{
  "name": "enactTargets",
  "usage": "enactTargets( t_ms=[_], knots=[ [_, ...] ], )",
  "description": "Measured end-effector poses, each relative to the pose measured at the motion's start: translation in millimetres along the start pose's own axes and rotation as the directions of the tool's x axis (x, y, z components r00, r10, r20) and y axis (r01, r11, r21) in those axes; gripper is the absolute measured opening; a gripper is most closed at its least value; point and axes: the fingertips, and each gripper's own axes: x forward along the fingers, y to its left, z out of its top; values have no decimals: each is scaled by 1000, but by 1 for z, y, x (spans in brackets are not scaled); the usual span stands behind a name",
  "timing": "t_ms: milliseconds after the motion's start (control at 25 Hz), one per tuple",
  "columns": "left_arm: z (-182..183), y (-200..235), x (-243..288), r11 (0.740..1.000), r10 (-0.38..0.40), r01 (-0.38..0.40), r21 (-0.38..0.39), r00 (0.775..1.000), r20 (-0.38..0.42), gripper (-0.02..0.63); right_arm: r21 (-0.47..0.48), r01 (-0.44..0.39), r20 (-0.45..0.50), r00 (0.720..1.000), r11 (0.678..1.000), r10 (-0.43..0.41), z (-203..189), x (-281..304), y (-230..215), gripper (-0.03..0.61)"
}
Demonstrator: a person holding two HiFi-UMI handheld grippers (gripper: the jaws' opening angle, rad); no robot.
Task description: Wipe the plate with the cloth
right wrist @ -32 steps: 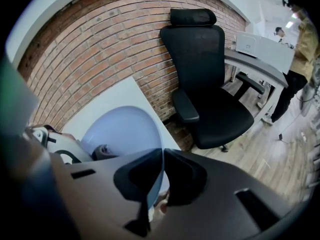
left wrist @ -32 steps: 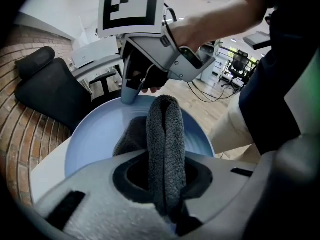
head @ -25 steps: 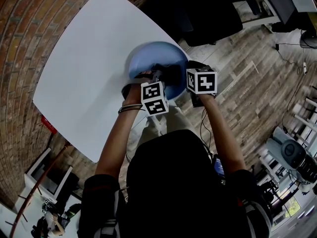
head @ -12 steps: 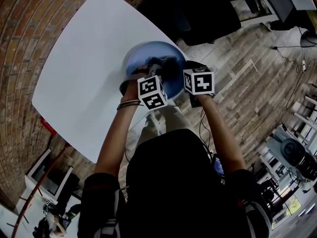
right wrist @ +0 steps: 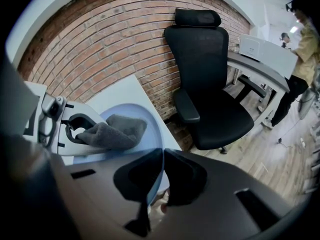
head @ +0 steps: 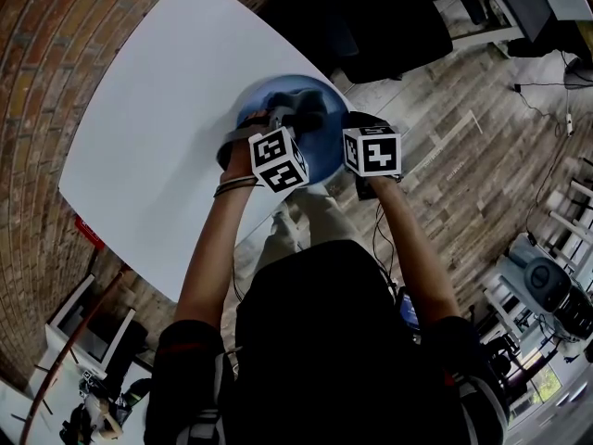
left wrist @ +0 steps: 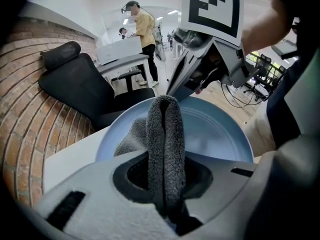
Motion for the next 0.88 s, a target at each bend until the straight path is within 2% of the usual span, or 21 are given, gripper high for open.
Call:
enactTargets(
  t_ms=[400,880],
  knots=[
    [-34,9,-14,999,38,-39,-28,998,-46,61,5,19,-13,1000,1000,-19,0,1,0,34],
    [-50,0,-22,1000,20,-21,-17,997,-80,62,17,42,-32,999,999,-41,1,2,-3,34]
  ],
)
